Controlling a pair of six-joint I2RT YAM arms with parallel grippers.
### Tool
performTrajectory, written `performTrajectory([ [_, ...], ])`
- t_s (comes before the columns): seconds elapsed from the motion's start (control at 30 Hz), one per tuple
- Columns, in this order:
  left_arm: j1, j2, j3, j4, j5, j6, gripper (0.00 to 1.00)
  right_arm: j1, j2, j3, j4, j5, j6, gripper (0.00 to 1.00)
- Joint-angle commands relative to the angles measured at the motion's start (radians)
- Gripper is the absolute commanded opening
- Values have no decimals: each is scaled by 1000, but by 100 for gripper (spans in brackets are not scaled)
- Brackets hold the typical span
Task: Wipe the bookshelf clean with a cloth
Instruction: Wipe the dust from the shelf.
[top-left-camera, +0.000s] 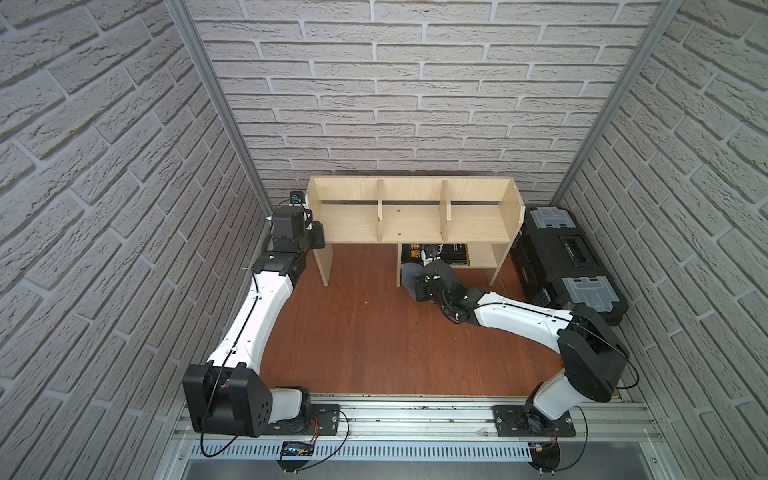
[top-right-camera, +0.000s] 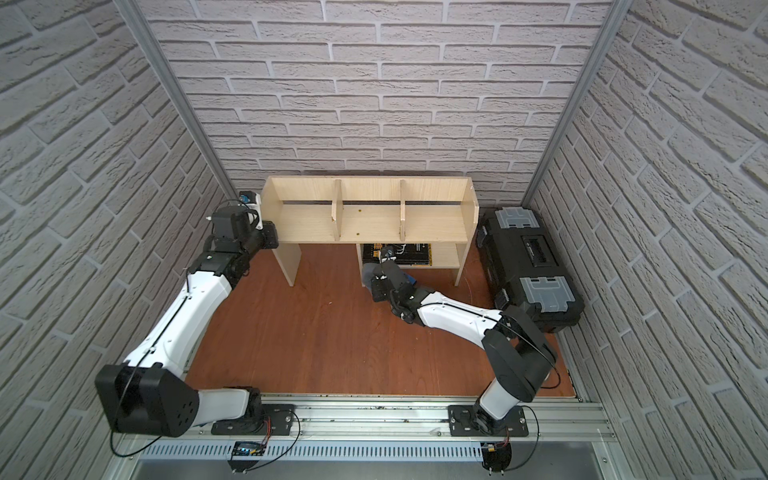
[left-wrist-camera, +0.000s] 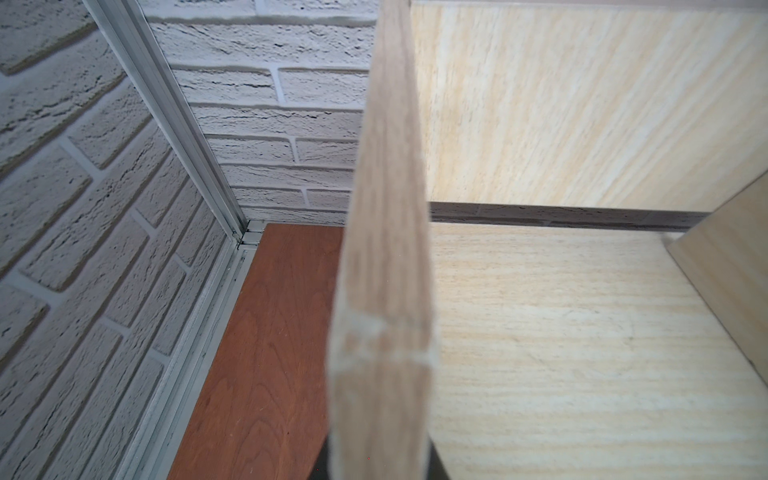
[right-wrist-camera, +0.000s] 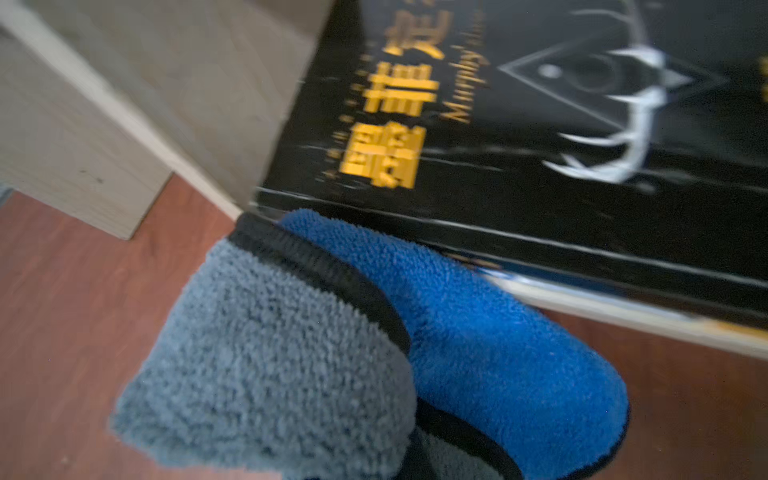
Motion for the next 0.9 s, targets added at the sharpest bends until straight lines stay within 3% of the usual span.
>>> performTrajectory([
  [0.0,12,-5,-20,58,-30,-11,0,-12,26,49,11,24,2,2],
  [0.27,18,3,-24,60,-25,-28,0,-237,-238,-255,53,34,29,2],
  [0.43,28,3,-24,58,-30,-28,0,-417,-396,-340,-29,55,-9,2],
  [0.57,29,0,-41,75,-33,-24,0,-589,-480,-316,-72,-53,6,3],
  [0.73,28,3,-46,83,-16,-21,0,-602,-510,-159,-153,-117,-91,3],
  [0.87,29,0,-47,85,-10,-15,0,-590,-457,-86,-140,-240,-119,3],
])
